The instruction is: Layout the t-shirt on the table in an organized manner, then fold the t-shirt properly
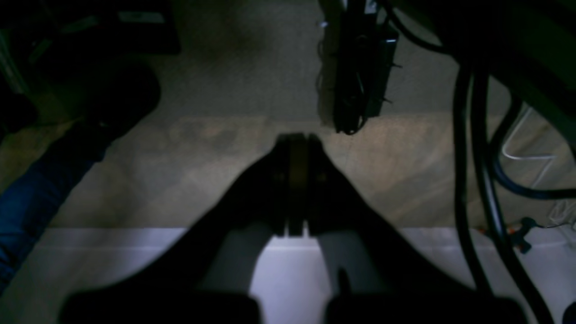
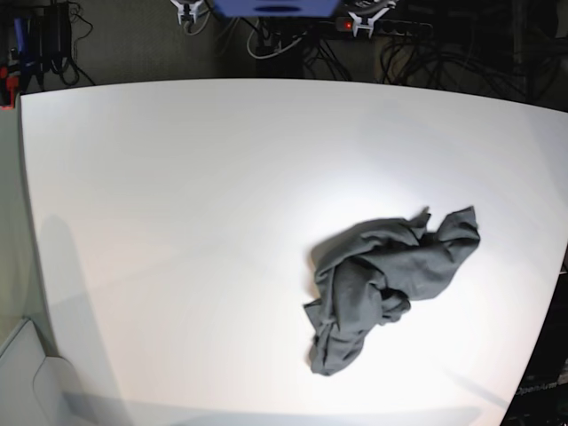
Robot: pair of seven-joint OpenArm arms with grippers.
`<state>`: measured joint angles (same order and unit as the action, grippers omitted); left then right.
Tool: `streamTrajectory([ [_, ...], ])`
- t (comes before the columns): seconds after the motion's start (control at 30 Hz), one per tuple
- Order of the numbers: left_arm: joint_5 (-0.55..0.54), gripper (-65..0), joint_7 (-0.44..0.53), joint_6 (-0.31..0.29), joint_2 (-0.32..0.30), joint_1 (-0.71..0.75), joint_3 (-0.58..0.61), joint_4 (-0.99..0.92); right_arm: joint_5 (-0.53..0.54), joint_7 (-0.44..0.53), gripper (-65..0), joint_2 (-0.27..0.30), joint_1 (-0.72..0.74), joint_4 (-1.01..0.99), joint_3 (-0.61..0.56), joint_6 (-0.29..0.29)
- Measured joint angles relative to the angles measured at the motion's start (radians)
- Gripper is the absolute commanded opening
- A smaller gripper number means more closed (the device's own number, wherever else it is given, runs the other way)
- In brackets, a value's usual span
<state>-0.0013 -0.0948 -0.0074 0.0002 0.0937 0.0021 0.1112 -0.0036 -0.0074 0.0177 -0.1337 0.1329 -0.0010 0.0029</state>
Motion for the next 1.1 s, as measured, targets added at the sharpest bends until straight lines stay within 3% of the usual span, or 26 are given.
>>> streamTrajectory([
  [1.1, 0.000, -65.0, -0.006, 0.000, 0.000, -0.005, 0.000, 0.001, 0.000, 0.000, -65.0, 0.016, 0.006, 0.000, 0.000, 0.000],
])
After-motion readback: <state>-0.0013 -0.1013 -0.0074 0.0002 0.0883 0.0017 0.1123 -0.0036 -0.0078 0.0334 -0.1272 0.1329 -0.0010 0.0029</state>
